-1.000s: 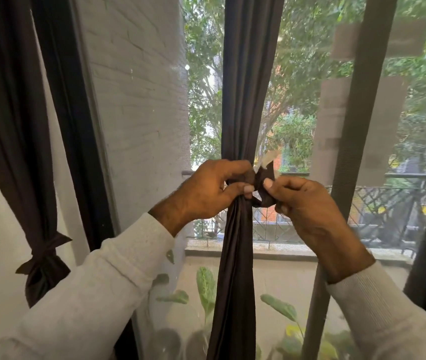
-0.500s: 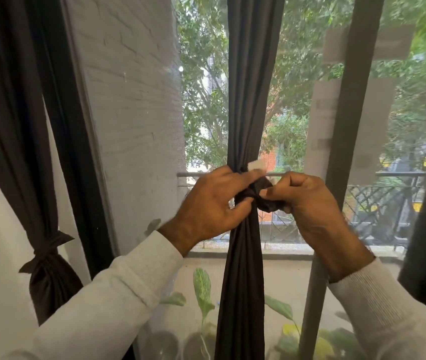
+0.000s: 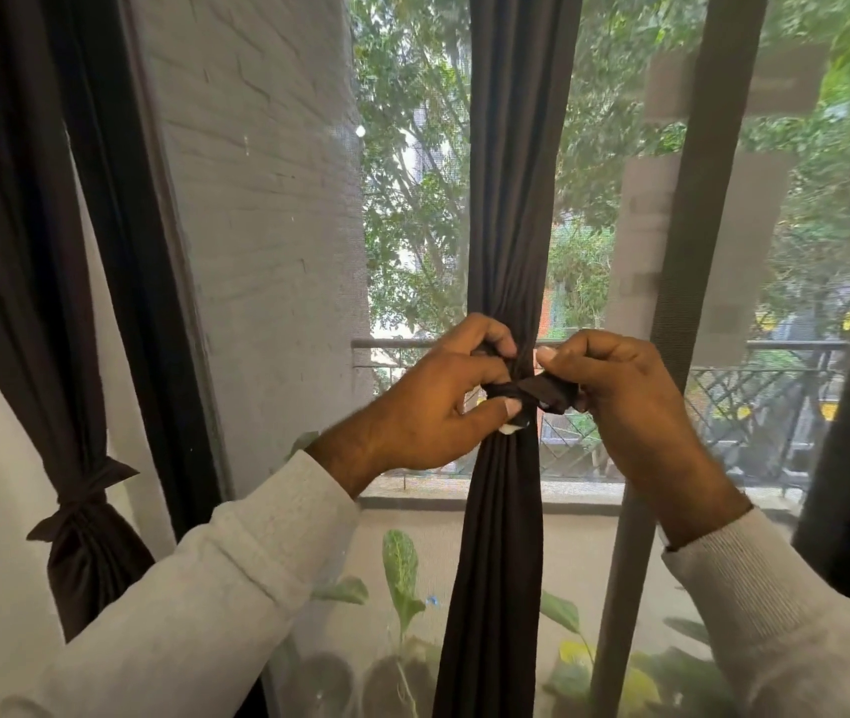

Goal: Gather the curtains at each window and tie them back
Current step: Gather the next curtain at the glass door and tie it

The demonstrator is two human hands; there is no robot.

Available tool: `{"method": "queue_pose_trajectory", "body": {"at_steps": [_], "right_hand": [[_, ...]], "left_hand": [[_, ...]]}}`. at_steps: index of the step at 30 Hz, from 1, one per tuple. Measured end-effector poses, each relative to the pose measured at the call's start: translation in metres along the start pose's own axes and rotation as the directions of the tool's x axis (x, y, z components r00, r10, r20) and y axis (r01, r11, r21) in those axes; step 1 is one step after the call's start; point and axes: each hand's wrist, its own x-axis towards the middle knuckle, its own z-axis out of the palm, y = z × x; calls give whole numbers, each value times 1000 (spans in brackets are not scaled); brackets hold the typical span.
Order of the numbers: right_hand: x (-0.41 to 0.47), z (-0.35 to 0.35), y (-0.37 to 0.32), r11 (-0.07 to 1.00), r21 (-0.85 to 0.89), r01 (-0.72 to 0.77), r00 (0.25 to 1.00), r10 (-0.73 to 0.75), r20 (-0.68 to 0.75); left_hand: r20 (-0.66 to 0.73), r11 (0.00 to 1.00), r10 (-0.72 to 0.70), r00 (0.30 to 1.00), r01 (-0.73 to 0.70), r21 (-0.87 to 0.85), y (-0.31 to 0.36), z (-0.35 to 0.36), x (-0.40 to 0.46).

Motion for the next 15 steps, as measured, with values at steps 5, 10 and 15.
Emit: {"method": "queue_pose_trajectory", "body": {"at_steps": [5, 10, 15], "right_hand": [[-6, -3, 2, 996, -79, -49, 998, 52, 32], [-14, 0, 2, 986, -152, -64, 995, 75, 66], [-15, -1, 6, 964, -256, 72, 986, -30, 162]], "left_hand": [[-142, 980, -39, 989, 66, 189, -7, 2, -7], [-204, 950, -59, 977, 118, 289, -8, 7, -12], [-222, 937, -70, 973, 141, 320, -4, 8, -13]]}}
